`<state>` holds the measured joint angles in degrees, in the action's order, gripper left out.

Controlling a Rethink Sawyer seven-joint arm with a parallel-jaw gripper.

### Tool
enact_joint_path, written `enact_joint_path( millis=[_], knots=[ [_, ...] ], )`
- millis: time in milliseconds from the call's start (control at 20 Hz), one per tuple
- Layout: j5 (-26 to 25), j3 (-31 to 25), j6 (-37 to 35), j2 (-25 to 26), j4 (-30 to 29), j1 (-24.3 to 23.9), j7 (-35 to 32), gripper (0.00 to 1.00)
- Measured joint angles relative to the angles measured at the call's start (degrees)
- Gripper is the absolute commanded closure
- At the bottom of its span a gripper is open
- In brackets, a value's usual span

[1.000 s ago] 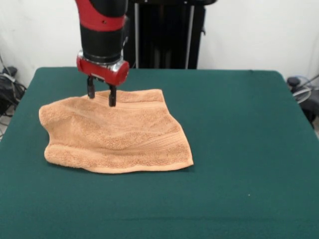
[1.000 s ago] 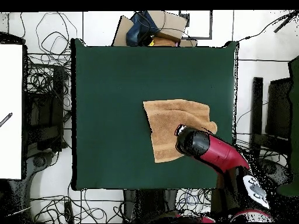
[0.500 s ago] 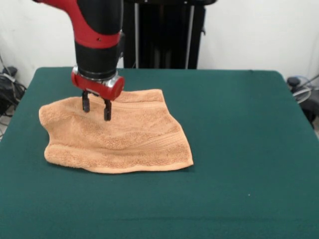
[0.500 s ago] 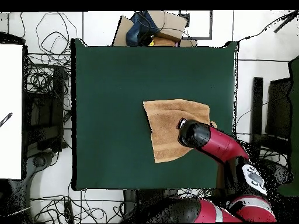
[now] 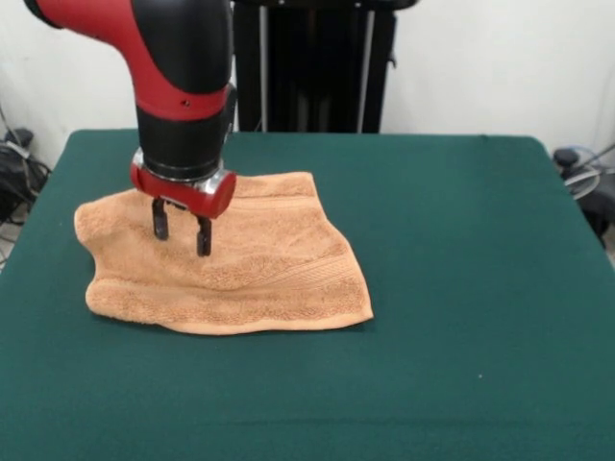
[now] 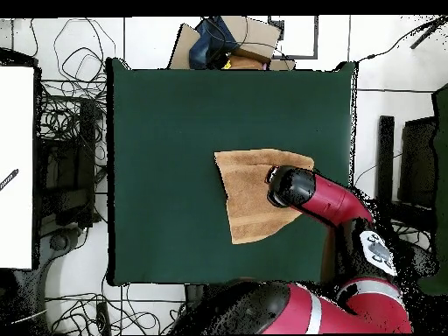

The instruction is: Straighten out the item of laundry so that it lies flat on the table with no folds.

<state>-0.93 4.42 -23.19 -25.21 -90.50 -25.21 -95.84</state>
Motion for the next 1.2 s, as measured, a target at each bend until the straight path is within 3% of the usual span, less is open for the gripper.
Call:
enact_joint_path(
  millis=[800, 1200],
  knots=[
    [0.02, 0.00, 0.00, 5.62, 4.07, 0.07, 0.00, 0.00],
    [0.00, 0.23, -0.04, 5.89, 4.53, 0.38, 0.00, 0.00]
  ],
)
